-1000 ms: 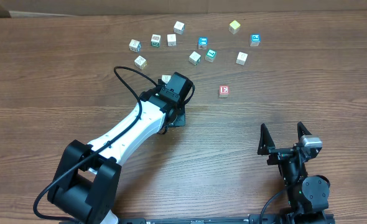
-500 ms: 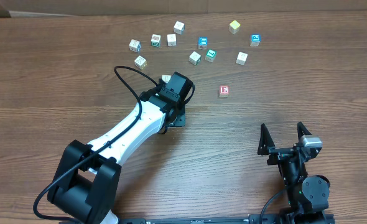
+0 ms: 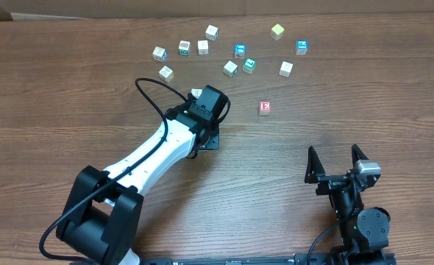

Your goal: Form a tower

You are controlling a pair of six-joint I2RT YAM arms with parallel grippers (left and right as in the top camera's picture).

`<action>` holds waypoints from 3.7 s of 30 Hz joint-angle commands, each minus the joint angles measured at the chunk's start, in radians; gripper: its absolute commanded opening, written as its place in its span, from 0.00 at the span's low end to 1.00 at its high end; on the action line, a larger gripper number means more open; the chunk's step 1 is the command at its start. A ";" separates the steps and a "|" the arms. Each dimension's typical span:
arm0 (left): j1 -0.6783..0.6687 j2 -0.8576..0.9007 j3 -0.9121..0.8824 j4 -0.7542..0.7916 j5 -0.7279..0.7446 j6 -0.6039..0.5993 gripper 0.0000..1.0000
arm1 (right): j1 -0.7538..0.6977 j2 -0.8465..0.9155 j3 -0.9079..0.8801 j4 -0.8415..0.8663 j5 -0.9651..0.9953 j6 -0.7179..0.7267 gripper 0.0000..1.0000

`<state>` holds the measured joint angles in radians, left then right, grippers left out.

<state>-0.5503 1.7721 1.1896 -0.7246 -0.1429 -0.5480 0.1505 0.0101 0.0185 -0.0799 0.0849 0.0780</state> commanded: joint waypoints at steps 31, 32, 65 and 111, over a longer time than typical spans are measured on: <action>-0.006 0.032 -0.005 -0.003 0.056 0.010 0.68 | -0.004 -0.007 -0.010 0.003 0.003 -0.001 1.00; -0.006 0.041 -0.005 -0.003 0.058 0.010 0.68 | -0.004 -0.007 -0.010 0.003 0.003 -0.001 1.00; -0.005 0.137 -0.001 0.085 0.054 -0.013 0.47 | -0.004 -0.007 -0.010 0.003 0.003 -0.001 1.00; 0.073 0.151 0.132 0.109 0.058 0.035 0.85 | -0.004 -0.007 -0.010 0.003 0.003 -0.001 1.00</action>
<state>-0.5247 1.9156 1.2053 -0.6044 -0.0856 -0.5472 0.1505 0.0101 0.0185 -0.0803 0.0853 0.0784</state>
